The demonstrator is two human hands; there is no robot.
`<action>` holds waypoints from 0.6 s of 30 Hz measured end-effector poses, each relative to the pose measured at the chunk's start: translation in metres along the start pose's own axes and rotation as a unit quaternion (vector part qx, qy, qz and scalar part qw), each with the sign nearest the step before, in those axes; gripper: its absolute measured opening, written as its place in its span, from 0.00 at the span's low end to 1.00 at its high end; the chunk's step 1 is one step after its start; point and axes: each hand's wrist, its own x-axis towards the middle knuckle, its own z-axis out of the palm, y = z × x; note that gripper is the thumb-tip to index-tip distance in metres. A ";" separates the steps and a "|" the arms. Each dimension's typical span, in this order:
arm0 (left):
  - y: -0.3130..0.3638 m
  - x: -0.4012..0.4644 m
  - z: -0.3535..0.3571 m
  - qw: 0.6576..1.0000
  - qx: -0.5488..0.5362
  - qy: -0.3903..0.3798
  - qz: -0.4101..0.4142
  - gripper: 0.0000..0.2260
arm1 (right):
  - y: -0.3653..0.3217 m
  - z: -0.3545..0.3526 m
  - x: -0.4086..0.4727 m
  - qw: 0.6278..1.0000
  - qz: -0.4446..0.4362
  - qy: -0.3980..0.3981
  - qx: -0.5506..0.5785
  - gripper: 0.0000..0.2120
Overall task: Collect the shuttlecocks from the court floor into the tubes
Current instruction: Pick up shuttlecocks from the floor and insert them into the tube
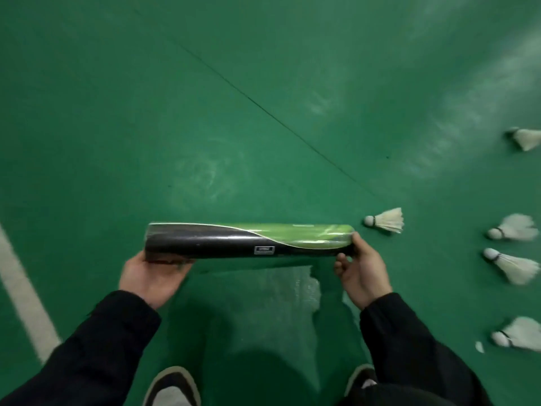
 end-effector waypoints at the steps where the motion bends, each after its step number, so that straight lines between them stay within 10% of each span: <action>1: 0.001 0.004 -0.007 1.000 -0.015 0.001 0.009 0.50 | 0.001 0.002 -0.001 1.000 0.001 0.003 0.003 0.06; 9: 0.008 0.004 -0.014 0.999 0.027 0.017 0.028 0.56 | 0.005 -0.004 0.005 0.999 0.032 0.015 -0.030 0.15; 14: 0.012 0.009 -0.005 0.979 0.183 0.068 0.057 0.08 | 0.000 -0.014 0.005 0.999 -0.017 0.024 -0.028 0.13; 18: -0.001 0.008 0.001 0.952 0.284 0.101 0.053 0.19 | -0.003 -0.012 -0.005 0.997 -0.075 0.008 -0.022 0.11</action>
